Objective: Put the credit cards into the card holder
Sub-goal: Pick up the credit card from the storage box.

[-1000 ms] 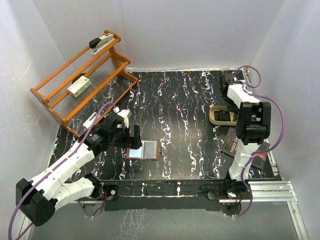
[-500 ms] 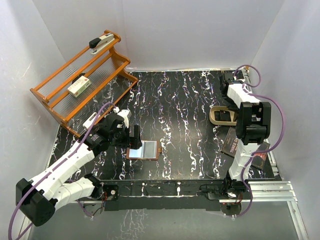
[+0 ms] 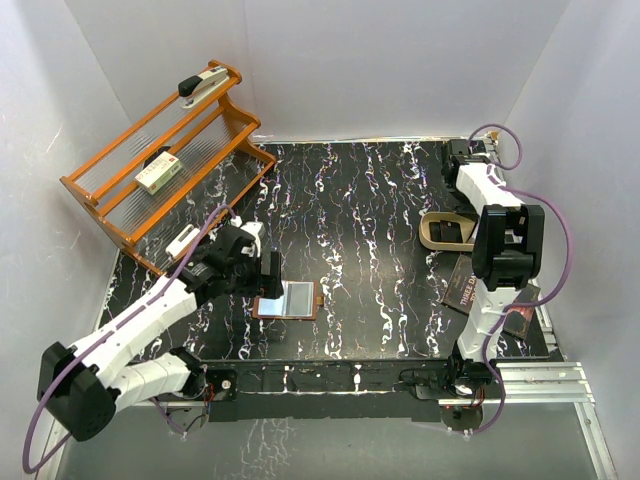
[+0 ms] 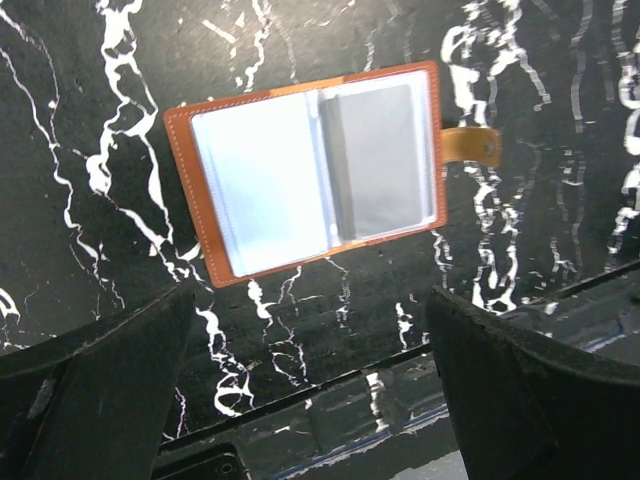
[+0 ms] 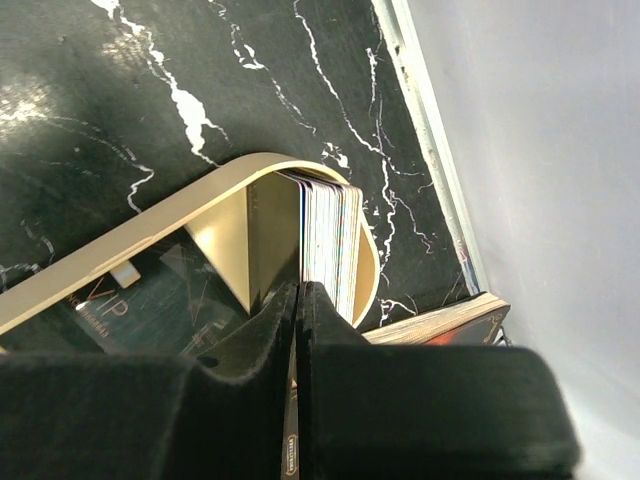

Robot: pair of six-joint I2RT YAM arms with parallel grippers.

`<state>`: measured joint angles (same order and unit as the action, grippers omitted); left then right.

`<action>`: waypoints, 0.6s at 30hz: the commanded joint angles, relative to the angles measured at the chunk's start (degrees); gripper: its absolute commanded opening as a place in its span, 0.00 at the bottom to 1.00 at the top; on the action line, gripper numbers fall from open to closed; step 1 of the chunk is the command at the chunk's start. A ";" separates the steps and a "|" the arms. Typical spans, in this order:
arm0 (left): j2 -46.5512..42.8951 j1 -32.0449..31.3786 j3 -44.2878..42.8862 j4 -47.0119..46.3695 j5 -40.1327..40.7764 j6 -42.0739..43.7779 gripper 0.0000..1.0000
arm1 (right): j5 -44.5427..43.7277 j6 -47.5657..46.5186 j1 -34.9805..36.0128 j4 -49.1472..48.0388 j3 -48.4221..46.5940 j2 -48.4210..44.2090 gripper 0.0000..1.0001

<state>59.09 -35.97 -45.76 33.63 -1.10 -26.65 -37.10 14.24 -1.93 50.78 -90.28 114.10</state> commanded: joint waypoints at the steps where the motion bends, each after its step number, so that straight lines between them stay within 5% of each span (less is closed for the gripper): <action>1: 3.76 0.10 -2.26 3.35 3.73 -1.24 0.99 | 2.86 -0.62 -0.26 1.50 -3.21 -5.89 0.00; 6: 7.83 0.76 -3.67 5.85 8.71 -4.36 0.98 | 8.94 -0.10 -0.26 2.68 -2.49 -10.66 0.00; 10: 10.15 3.91 -2.81 4.73 4.80 -5.79 0.97 | 13.46 0.49 -0.26 2.03 -0.11 -16.31 0.00; 18: 12.43 11.04 0.24 1.29 -3.07 -7.96 0.71 | 27.66 0.83 -0.17 -0.47 5.90 -27.45 0.00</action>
<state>71.07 -26.96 -46.92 36.12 0.40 -32.97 -18.72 14.24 -1.96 52.77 -87.13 91.88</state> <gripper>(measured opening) 0.756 0.008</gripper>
